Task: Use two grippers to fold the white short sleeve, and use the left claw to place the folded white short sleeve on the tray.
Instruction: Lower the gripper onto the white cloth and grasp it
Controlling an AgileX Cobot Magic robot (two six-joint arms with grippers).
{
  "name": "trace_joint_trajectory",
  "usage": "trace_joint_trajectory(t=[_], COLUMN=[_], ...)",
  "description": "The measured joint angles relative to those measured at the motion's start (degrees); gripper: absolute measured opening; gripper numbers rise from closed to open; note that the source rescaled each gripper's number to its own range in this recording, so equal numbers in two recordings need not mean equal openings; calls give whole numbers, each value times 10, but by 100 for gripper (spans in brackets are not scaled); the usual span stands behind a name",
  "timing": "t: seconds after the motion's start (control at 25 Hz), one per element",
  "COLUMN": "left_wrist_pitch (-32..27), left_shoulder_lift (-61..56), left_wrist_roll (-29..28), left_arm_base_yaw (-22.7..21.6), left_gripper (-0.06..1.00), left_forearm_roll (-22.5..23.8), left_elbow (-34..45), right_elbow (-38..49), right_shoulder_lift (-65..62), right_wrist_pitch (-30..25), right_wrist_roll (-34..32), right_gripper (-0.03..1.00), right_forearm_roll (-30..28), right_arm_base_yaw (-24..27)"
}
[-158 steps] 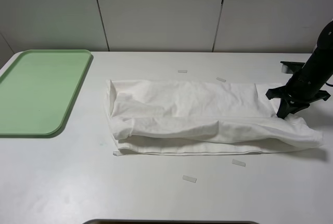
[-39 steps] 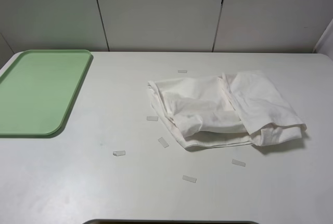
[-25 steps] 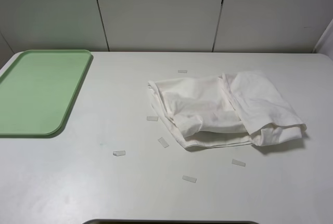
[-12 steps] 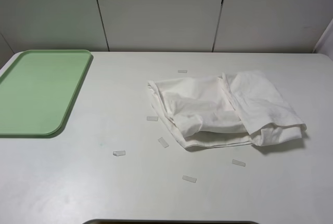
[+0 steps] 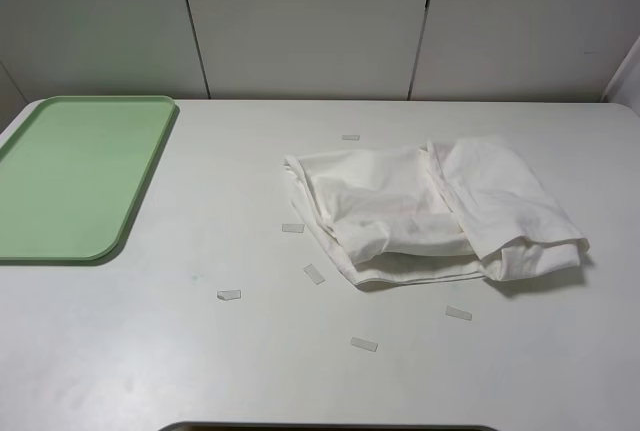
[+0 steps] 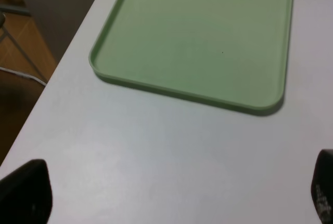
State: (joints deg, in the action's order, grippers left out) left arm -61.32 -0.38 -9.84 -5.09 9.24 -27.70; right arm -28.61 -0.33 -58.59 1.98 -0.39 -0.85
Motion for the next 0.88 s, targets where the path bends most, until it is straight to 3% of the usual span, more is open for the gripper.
trace_joint_trajectory(t=[0.76, 0.88], left_wrist_pitch=[0, 0], left_shoulder_lift=[0, 0], left_wrist_roll=[0, 5], left_arm_base_yaw=[0, 0], left_gripper=[100, 100], left_forearm_roll=[0, 40], left_elbow=[0, 0], right_elbow=[0, 0], right_shoulder_lift=[0, 0], right_wrist_pitch=[2, 2], right_wrist_roll=[0, 0], right_gripper=[100, 100], right_forearm_roll=[1, 1], right_arm_base_yaw=[0, 0])
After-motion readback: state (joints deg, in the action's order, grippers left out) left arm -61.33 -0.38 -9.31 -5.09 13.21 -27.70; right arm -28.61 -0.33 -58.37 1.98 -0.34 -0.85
